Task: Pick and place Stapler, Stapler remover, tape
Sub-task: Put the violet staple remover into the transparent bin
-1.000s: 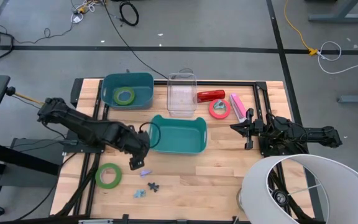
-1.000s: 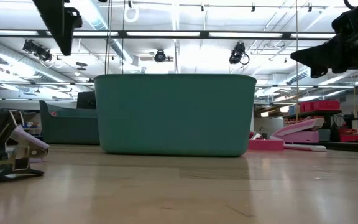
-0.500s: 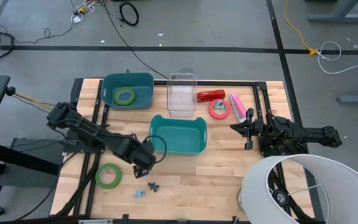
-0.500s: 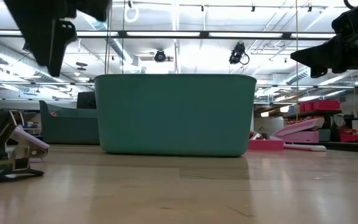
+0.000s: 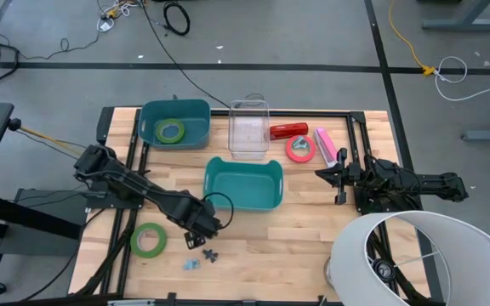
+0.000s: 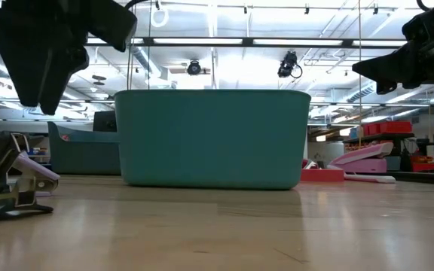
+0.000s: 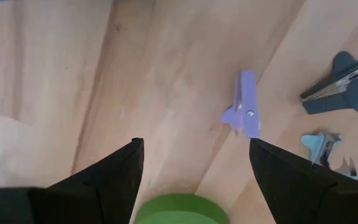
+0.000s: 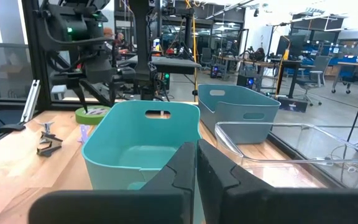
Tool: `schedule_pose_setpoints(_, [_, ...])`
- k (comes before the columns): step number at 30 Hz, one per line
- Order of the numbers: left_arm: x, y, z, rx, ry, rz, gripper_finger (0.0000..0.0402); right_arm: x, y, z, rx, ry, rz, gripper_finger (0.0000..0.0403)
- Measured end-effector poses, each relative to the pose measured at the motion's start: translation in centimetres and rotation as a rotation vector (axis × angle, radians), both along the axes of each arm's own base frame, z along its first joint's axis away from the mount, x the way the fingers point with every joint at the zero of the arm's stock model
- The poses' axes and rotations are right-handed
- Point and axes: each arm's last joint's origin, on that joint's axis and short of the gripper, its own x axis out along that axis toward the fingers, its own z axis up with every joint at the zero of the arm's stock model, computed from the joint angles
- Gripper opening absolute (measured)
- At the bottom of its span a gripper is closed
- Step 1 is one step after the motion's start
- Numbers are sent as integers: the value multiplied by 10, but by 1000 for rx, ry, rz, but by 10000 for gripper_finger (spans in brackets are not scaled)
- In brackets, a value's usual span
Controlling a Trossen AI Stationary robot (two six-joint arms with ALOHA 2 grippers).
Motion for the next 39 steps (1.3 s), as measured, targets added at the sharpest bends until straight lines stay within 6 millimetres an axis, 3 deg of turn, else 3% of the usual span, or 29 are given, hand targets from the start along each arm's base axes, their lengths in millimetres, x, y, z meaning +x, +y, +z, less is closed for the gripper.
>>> schedule_pose_setpoints(20, [8, -31, -27, -24, -21, -35, 295, 0, 0, 0, 0, -2, -1, 18])
schedule_pose_setpoints(39, [10, -34, -31, 5, -45, 18, 295, 0, 0, 0, 0, -3, 0, 18])
